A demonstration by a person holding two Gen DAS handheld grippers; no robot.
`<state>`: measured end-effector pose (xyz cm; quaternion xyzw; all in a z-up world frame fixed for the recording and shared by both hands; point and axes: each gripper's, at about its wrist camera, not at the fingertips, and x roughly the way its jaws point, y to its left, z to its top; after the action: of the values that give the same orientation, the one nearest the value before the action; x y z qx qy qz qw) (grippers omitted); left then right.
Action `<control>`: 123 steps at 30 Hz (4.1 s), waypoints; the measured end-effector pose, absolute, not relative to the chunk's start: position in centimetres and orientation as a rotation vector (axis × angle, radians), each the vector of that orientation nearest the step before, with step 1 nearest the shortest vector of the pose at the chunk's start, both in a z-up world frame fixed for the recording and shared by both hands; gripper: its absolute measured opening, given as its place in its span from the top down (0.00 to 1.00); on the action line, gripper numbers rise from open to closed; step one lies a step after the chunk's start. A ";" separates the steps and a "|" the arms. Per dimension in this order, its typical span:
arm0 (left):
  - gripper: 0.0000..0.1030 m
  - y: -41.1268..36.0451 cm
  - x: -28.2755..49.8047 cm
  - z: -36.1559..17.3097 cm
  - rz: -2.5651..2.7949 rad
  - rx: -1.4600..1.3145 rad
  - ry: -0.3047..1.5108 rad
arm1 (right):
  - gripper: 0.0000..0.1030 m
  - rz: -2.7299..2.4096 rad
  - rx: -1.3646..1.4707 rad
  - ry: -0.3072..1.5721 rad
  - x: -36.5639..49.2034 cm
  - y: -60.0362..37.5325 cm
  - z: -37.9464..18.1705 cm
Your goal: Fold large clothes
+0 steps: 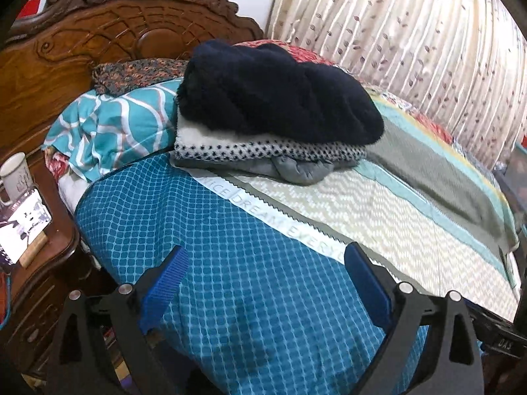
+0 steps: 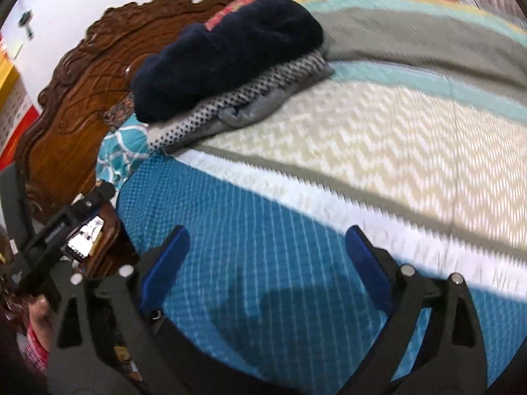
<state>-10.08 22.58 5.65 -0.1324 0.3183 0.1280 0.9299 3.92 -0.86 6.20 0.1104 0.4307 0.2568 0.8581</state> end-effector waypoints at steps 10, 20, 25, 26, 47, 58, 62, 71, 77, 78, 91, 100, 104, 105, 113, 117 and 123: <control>0.15 18.6 -10.8 8.0 0.258 -0.180 0.669 | 0.10 0.626 0.242 0.857 0.7 -2.1 7.3; 0.14 15.7 -10.7 8.9 0.248 -0.104 0.672 | 0.09 0.608 0.303 0.858 0.2 -4.6 6.6; 0.14 15.3 -10.7 8.8 0.260 -0.107 0.687 | 0.09 0.594 0.329 0.871 0.4 -5.3 6.0; 0.14 15.3 -10.5 8.7 0.268 -0.105 0.698 | 0.09 0.593 0.331 0.872 0.4 -5.3 5.9; 0.14 14.4 -9.1 5.9 0.333 -0.033 0.833 | 0.09 0.586 0.336 0.882 0.4 -5.4 5.4; 0.14 14.2 -9.3 5.9 0.359 -0.014 0.833 | 0.09 0.589 0.337 0.879 0.0 -5.1 5.5; 0.14 14.2 -9.4 6.0 0.372 -0.001 0.822 | 0.09 0.589 0.339 0.878 0.0 -5.2 5.5; 0.14 14.4 -9.6 6.3 0.406 0.026 0.802 | 0.09 0.593 0.328 0.876 -0.1 -5.2 5.7; 0.14 14.7 -9.7 6.4 0.405 0.019 0.798 | 0.09 0.597 0.326 0.875 -0.1 -5.1 5.7; 0.14 14.7 -9.7 6.5 0.405 0.019 0.797 | 0.09 0.598 0.326 0.876 -0.1 -5.1 5.6; 0.14 14.3 -11.0 8.5 0.402 0.017 0.694 | 0.09 0.605 0.313 0.877 0.0 -4.7 5.7; 0.14 13.7 -11.4 9.8 0.409 0.034 0.651 | 0.09 0.606 0.317 0.876 0.0 -4.8 5.6; 0.14 13.6 -11.4 10.2 0.401 0.027 0.647 | 0.09 0.606 0.318 0.877 0.0 -4.9 5.6; 0.14 13.6 -11.4 10.2 0.399 0.024 0.647 | 0.09 0.606 0.319 0.877 0.0 -5.0 5.6; 0.14 13.5 -11.2 10.0 0.370 0.023 0.665 | 0.09 0.602 0.325 0.880 0.0 -5.0 5.4; 0.14 13.4 -11.2 9.8 0.354 0.025 0.673 | 0.09 0.601 0.326 0.881 0.0 -4.9 5.3; 0.14 13.3 -11.0 9.7 0.343 0.026 0.677 | 0.09 0.599 0.328 0.883 0.0 -4.8 5.3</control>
<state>-11.04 13.28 9.69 0.0129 0.3304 0.1675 0.9288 -0.04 -4.82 5.33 0.1554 0.4188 0.2843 0.8483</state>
